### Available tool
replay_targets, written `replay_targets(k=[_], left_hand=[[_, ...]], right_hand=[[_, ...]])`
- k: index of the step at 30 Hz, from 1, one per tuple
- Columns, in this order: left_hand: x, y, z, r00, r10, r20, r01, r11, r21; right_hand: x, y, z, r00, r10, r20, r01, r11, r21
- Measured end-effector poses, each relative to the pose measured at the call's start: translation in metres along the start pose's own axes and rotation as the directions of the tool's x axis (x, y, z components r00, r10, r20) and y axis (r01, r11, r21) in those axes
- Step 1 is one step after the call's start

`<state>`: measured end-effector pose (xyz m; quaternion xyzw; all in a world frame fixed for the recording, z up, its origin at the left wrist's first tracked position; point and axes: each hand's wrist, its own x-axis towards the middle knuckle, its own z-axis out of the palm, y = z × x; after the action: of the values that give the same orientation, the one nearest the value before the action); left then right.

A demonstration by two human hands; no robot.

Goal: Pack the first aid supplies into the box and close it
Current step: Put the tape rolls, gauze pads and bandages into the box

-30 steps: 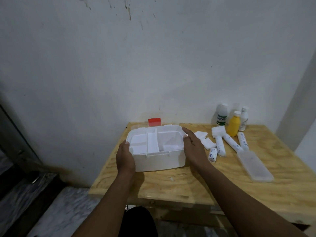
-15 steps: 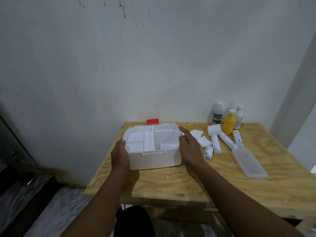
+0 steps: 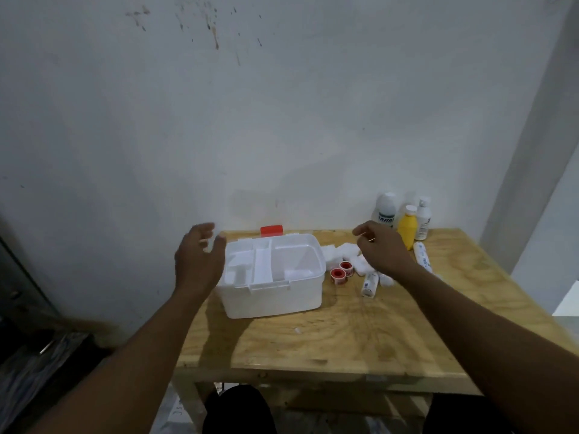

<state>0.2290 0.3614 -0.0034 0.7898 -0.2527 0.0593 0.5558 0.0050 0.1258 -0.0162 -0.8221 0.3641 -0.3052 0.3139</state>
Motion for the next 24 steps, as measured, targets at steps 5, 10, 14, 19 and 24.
replay_targets(k=[5,10,14,19,24], left_hand=[[0.003,0.054,0.043,0.837,0.358,0.413,-0.481,0.843,0.243],[-0.027,0.101,0.114,0.525,0.274,0.806,-0.803,0.474,0.362],[-0.043,0.109,0.154,0.462,0.142,0.875,-0.862,0.303,0.406],[-0.045,0.097,0.177,0.486,0.009,0.874,-0.85,0.24,0.47],[-0.043,0.092,0.184,0.497,-0.016,0.868,-0.846,0.215,0.488]], right_hand=[[0.012,0.023,-0.016,0.977,-0.07,0.202,0.137,0.931,-0.339],[0.011,0.028,-0.004,0.938,-0.116,0.328,0.257,0.866,-0.429],[0.016,0.038,0.007,0.912,-0.14,0.385,0.33,0.808,-0.487],[0.019,0.053,0.014,0.91,-0.174,0.377,0.354,0.799,-0.485],[0.021,0.055,0.014,0.901,-0.196,0.388,0.384,0.778,-0.497]])
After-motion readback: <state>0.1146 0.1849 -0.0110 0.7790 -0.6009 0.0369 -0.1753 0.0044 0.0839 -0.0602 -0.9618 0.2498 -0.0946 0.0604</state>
